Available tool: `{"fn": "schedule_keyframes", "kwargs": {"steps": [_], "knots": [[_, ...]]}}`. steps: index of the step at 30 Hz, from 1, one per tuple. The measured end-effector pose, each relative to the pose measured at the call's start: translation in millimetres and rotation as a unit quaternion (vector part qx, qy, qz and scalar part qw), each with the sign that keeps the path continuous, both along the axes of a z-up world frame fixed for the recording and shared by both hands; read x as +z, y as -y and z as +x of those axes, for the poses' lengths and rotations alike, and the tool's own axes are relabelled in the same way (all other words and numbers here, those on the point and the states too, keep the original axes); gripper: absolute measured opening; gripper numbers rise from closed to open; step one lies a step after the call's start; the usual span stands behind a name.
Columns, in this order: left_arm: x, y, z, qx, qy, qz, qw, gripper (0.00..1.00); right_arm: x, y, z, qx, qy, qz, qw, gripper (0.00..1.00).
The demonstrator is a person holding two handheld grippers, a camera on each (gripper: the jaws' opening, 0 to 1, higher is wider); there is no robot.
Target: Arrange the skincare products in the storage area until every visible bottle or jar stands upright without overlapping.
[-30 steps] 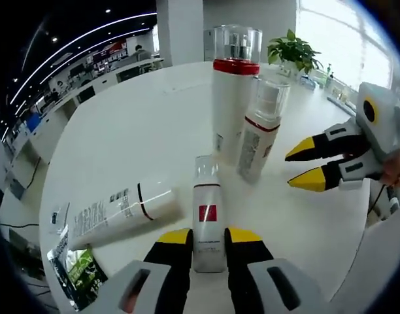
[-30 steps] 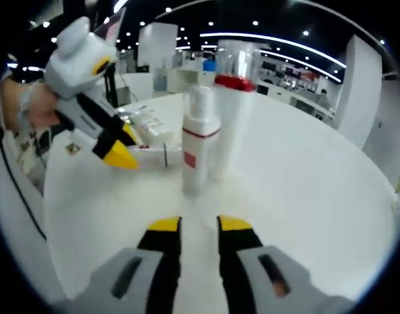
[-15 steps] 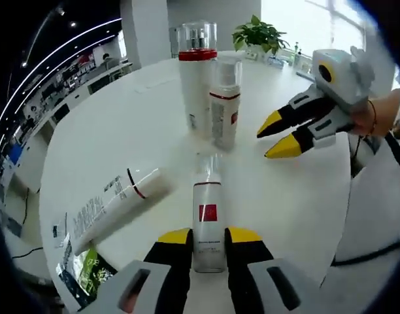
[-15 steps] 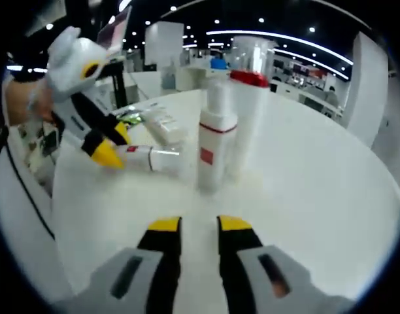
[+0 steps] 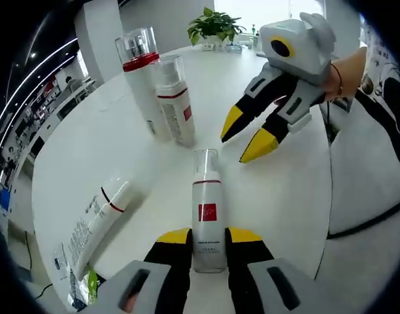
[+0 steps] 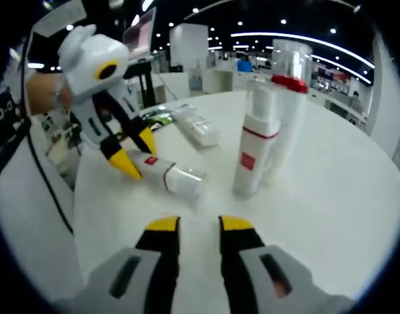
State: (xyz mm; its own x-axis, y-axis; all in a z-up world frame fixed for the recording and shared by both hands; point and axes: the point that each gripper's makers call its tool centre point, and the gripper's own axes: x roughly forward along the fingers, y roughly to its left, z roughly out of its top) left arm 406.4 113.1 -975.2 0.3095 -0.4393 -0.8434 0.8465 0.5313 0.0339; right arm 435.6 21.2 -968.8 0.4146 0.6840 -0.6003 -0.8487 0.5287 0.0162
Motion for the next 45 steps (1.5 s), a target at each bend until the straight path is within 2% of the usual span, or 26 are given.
{"fn": "schedule_keyframes", "kwargs": {"steps": [4,7,12,18,19,26,30,33,34,35,36,37,38,40,41,44,45], "knots": [[-0.6,5,-7.5,-0.028,-0.008,-0.008,0.9996,0.21,-1.2,-3,-5,0.020,-0.005,0.000,0.9998,0.25],[-0.9,9,-13.6,-0.062,-0.003,-0.010,0.9980,0.21,-5.4,-6,-11,0.040,-0.012,-0.006,0.9991,0.25],[-2.3,13,-20.2,-0.087,-0.011,-0.016,0.9960,0.20,-7.0,-12,-19,0.077,-0.008,-0.012,0.9969,0.26],[-3.4,14,-23.0,-0.122,0.002,-0.013,0.9924,0.20,-9.0,-15,-26,0.109,-0.007,-0.024,0.9938,0.25],[-3.4,14,-23.0,-0.123,0.003,-0.012,0.9923,0.20,-8.7,-16,-28,0.114,-0.004,-0.024,0.9932,0.22],[-3.3,14,-23.0,-0.125,0.006,-0.014,0.9920,0.20,-9.6,-16,-31,0.106,-0.015,-0.029,0.9938,0.21],[0.7,15,-18.2,-0.106,0.016,-0.027,0.9939,0.20,5.7,-13,-26,0.098,-0.006,-0.017,0.9950,0.20],[5.3,14,-13.8,-0.085,0.018,-0.044,0.9953,0.19,29.4,-15,-20,0.081,-0.014,0.030,0.9962,0.18],[7.3,13,-11.2,-0.074,0.021,-0.045,0.9960,0.19,33.4,-13,-18,0.074,-0.018,0.035,0.9965,0.00],[12.0,15,-6.2,-0.054,0.028,-0.066,0.9960,0.19,44.7,-16,-18,0.052,-0.031,0.064,0.9961,0.00],[17.2,21,-7.8,-0.063,0.025,-0.090,0.9936,0.19,53.1,-21,-20,0.055,-0.038,0.091,0.9936,0.00],[22.0,24,-6.1,-0.044,0.022,-0.113,0.9924,0.19,59.7,-25,-20,0.072,-0.032,0.097,0.9921,0.00],[25.1,26,-3.1,-0.042,0.033,-0.120,0.9913,0.19,62.9,-27,-23,0.099,-0.015,0.080,0.9918,0.00],[23.0,25,-3.8,-0.042,0.032,-0.111,0.9924,0.19,62.2,-27,-22,0.116,0.025,0.036,0.9923,0.00],[21.5,25,-4.1,-0.043,0.035,-0.106,0.9928,0.19,59.1,-28,-23,0.123,0.036,0.025,0.9914,0.01],[20.4,25,-5.0,-0.044,0.038,-0.101,0.9932,0.19,55.5,-31,-27,0.119,0.020,0.037,0.9920,0.02],[20.4,25,-6.2,-0.045,0.042,-0.099,0.9932,0.19,56.5,-31,-27,0.111,0.006,0.049,0.9926,0.04]]}}
